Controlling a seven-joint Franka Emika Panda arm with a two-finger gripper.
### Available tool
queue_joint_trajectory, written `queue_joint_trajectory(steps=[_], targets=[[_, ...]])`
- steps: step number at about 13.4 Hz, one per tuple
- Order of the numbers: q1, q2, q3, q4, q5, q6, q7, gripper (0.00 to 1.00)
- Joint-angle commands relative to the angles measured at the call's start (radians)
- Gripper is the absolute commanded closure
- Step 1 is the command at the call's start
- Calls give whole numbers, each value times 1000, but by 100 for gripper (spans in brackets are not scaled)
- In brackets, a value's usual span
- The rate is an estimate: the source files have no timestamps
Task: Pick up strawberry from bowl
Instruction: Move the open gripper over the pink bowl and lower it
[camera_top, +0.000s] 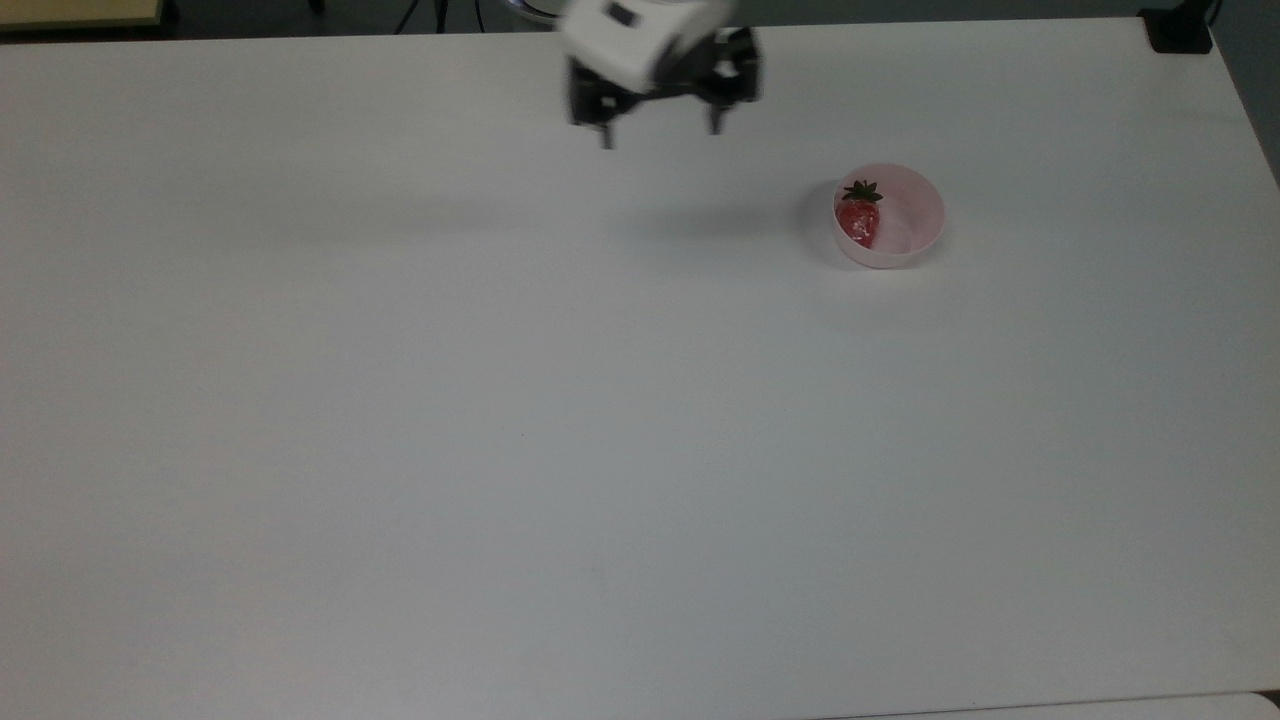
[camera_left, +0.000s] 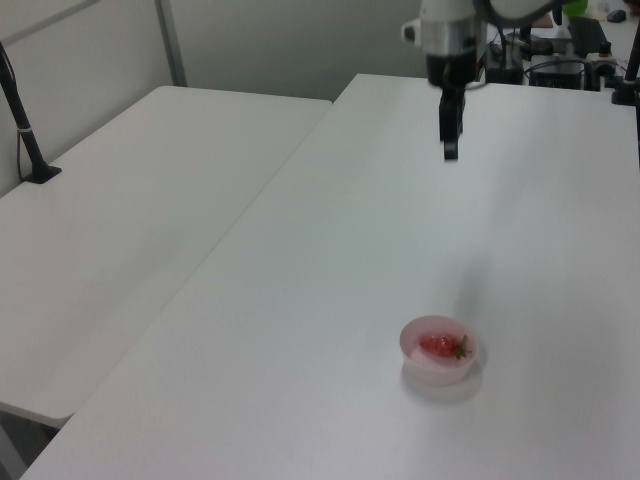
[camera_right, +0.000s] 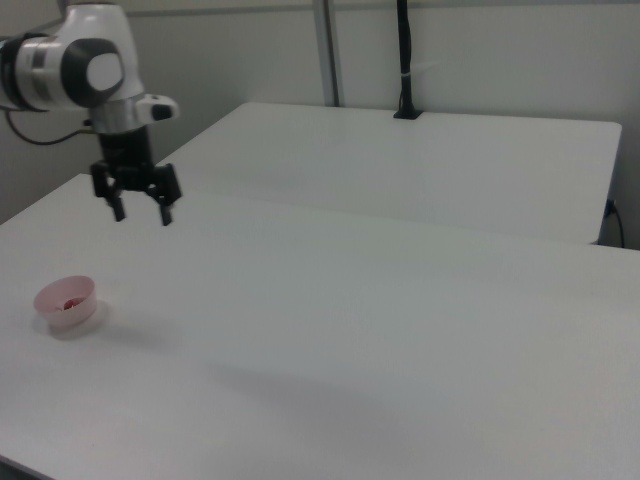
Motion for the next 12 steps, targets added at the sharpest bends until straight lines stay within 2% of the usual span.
queue_joint_trajectory(steps=[1, 4, 5, 6, 10, 12], targets=[[177, 70, -16, -7, 44, 120, 135, 4], [310, 172, -16, -7, 37, 180, 156, 17], [338, 200, -16, -7, 34, 199, 158, 17], [349, 213, -16, -7, 34, 205, 158, 17], [369, 254, -13, -13, 23, 229, 152, 30], [375, 283, -13, -34, -12, 254, 148, 32]])
